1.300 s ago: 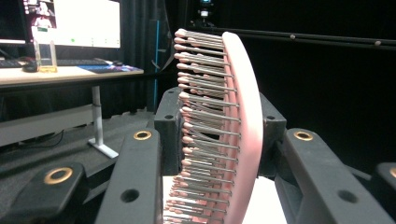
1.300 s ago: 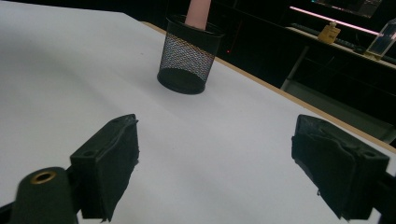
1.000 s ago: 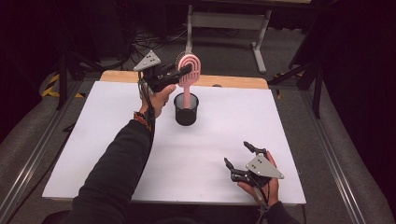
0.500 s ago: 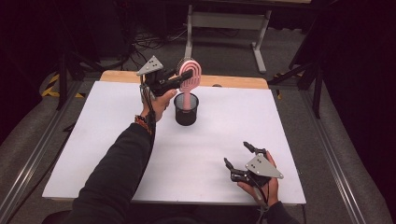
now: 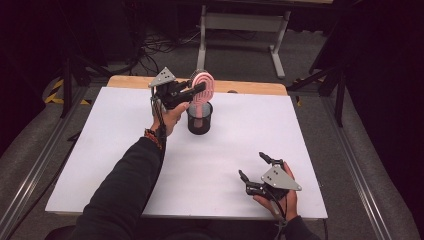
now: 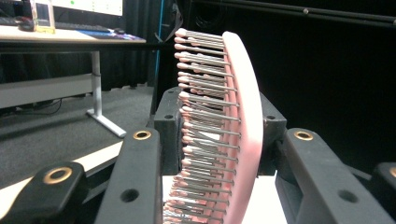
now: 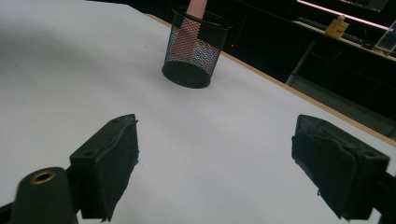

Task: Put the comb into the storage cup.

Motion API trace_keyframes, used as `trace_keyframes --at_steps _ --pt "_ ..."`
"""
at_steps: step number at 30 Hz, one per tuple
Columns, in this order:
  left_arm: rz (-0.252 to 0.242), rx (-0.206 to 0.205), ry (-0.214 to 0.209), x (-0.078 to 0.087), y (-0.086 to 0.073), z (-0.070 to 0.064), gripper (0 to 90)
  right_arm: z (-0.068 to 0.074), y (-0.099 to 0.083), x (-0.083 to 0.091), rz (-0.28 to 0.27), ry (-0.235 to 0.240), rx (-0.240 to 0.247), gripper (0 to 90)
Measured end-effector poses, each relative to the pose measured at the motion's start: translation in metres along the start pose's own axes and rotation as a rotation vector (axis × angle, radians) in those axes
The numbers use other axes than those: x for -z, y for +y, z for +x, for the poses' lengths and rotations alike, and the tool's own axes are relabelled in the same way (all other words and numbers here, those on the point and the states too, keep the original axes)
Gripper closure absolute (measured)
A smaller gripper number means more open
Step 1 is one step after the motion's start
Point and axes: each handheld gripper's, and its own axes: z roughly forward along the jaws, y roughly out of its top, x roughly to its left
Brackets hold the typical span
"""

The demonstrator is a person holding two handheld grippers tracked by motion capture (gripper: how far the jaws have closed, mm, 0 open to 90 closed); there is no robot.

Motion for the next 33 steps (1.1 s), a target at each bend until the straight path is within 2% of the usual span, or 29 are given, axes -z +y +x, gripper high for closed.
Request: trace_keyframes --at_steps 3,15,20,28,33 --pt "0.01 0.007 0.001 -0.001 -0.002 0.0 63.0 0.0 0.0 0.0 0.0 -0.001 0.001 15.4" --pt "0.05 -0.015 0.005 -0.008 -0.01 -0.004 62.7 0.002 0.0 -0.002 0.018 0.024 0.008 14.7" --pt "0.06 -0.007 0.005 -0.01 -0.015 -0.003 62.7 0.002 -0.001 -0.003 0.022 0.026 0.013 14.7" --pt "0.058 -0.001 -0.005 -0.008 -0.017 -0.002 62.4 0.003 -0.001 -0.003 0.03 0.027 0.017 14.7" --pt "0.061 0.001 0.005 -0.008 -0.017 -0.001 62.2 0.004 -0.001 -0.004 0.033 0.03 0.02 14.7"
